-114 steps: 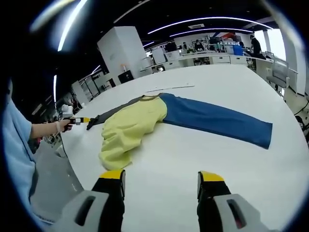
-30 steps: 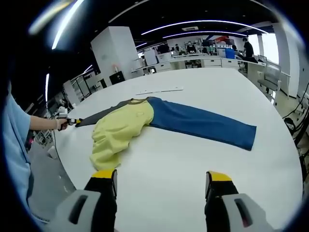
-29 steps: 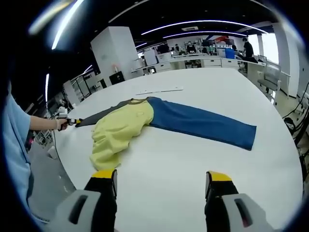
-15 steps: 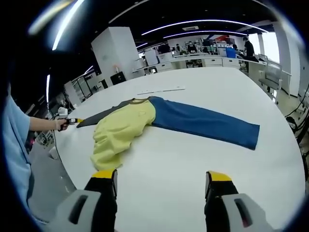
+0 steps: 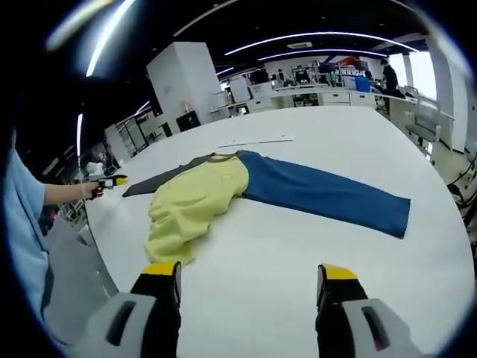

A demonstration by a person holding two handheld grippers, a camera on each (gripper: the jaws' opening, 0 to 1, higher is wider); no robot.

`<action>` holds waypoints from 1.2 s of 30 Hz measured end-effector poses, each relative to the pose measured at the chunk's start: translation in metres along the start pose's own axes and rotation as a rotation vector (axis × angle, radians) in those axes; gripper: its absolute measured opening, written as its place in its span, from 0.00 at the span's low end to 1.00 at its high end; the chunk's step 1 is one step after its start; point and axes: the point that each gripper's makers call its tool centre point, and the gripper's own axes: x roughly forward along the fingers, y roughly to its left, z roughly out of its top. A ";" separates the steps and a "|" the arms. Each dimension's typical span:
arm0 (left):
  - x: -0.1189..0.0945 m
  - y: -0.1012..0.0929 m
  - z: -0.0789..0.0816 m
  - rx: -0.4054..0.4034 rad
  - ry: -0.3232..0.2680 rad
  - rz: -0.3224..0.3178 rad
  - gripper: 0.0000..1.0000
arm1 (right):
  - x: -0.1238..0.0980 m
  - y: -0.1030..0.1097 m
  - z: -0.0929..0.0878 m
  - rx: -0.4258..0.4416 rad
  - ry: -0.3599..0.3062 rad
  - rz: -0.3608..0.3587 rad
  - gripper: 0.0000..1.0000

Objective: Fold the garment on the visible template until the final outline fits inside the template.

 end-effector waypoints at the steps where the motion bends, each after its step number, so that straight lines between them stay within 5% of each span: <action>1: 0.000 -0.004 0.001 0.010 -0.006 -0.013 0.77 | 0.000 0.000 0.000 0.000 -0.002 0.002 0.74; 18: -0.021 -0.118 0.022 0.175 -0.046 -0.247 0.71 | 0.002 0.009 0.008 -0.029 -0.033 0.021 0.73; 28: -0.030 -0.195 0.012 0.258 -0.014 -0.397 0.65 | -0.004 0.010 0.003 -0.027 -0.037 0.021 0.73; 36: -0.029 -0.234 -0.003 0.289 0.006 -0.465 0.61 | -0.010 0.015 -0.003 -0.030 -0.045 0.016 0.72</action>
